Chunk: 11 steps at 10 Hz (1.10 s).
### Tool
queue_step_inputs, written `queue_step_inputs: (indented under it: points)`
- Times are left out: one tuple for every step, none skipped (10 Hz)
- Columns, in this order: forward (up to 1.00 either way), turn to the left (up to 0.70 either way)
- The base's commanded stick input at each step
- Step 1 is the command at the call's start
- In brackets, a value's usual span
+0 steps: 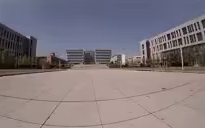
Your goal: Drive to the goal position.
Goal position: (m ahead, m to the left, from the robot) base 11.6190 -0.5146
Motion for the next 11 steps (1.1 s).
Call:
queue_step_inputs:
  points:
    - [0.04, 0.0]
    - [0.04, 0.0]
    - [0.04, 0.0]
    - [0.04, 0.0]
    - [0.04, 0.0]
    - [0.04, 0.0]
    - [0.04, 0.0]
    - [0.04, 0.0]
    - [0.04, 0.0]
    - [0.04, 0.0]
    - [0.04, 0.0]
